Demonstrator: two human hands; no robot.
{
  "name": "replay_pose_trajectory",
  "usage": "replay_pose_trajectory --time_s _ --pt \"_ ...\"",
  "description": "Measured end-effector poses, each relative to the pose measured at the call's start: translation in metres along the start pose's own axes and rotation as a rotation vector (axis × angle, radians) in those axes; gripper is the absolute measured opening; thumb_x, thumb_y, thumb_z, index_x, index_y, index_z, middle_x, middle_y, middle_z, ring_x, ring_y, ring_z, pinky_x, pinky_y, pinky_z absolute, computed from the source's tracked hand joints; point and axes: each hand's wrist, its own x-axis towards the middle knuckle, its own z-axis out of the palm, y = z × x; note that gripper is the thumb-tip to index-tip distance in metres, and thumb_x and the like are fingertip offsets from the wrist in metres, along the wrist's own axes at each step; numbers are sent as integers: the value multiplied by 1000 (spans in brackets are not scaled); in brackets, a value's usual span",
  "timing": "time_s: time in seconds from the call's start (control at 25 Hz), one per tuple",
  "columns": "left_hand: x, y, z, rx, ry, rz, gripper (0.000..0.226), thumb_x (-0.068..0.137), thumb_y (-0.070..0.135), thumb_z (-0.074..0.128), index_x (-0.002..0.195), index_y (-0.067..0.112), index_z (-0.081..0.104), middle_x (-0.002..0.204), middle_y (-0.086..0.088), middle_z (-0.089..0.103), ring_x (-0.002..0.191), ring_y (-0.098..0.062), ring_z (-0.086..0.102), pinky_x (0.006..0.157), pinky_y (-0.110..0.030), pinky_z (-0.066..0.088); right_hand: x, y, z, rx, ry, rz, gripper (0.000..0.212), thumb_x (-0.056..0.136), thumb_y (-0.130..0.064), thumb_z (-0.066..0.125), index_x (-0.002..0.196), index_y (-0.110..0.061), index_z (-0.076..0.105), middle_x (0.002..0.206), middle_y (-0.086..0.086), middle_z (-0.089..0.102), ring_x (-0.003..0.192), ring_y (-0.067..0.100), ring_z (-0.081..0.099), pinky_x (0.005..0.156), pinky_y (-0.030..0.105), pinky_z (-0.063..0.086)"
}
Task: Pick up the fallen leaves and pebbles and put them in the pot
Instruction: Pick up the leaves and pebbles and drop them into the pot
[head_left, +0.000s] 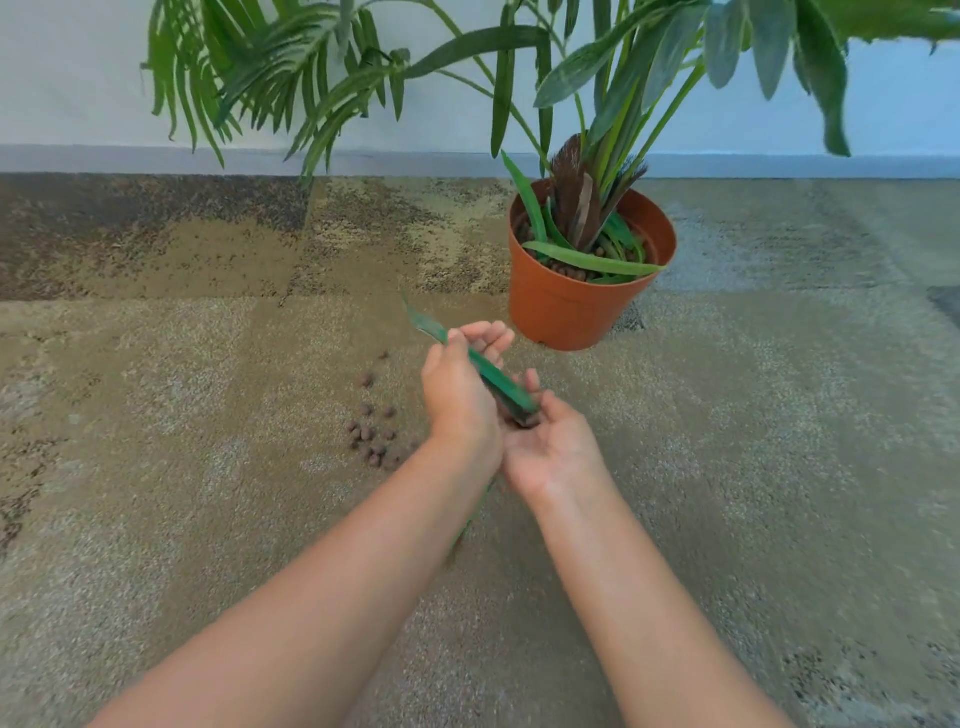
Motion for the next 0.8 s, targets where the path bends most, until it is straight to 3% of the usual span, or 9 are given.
replay_pose_trajectory --time_s 0.2,0.36,0.52,0.6,0.68,0.76,0.8 --pt "-1 -3 27 87 -81 -31 33 98 21 36 77 16 60 97 -2 62 94 -13 58 87 -34 46 -3 -29 34 -119 23 -74 22 99 -15 36 94 -6 56 114 16 56 100 28 59 95 42 48" --pt "18 21 82 5 -131 -160 20 94 16 43 81 12 58 90 -2 59 69 -10 52 57 -25 40 0 -61 80 -20 -46 -160 22 98 -13 38 107 -2 55 119 21 59 105 34 61 92 47 50" --pt "32 34 124 47 -107 -159 26 95 10 40 70 8 48 75 -5 52 60 -15 46 53 -24 37 11 -85 116 -97 -115 -231 30 97 -7 32 119 2 51 123 25 57 109 36 60 95 48 48" --pt "45 42 131 133 -96 -225 26 96 12 36 76 3 50 82 -12 56 68 -23 54 62 -29 47 15 -96 126 -182 -112 -238 34 97 -11 32 122 -1 52 120 23 60 105 36 62 93 46 49" --pt "61 54 131 198 -148 -404 26 96 19 39 106 0 54 114 -16 61 95 -32 61 81 -43 52 19 -105 130 -293 -107 -242 39 100 -24 28 111 0 57 108 20 65 94 34 65 78 45 54" --pt "71 68 125 374 -86 -493 41 94 22 46 131 6 43 138 -20 45 116 -41 51 93 -55 44 24 -118 130 -468 -63 -227 56 99 -43 24 107 5 52 100 21 62 86 37 62 61 46 52" --pt "76 69 119 359 -138 -497 50 96 20 41 142 5 28 148 -22 29 128 -41 39 103 -56 34 26 -124 129 -564 -25 -232 61 98 -48 23 119 4 47 110 22 58 94 39 60 64 47 51"
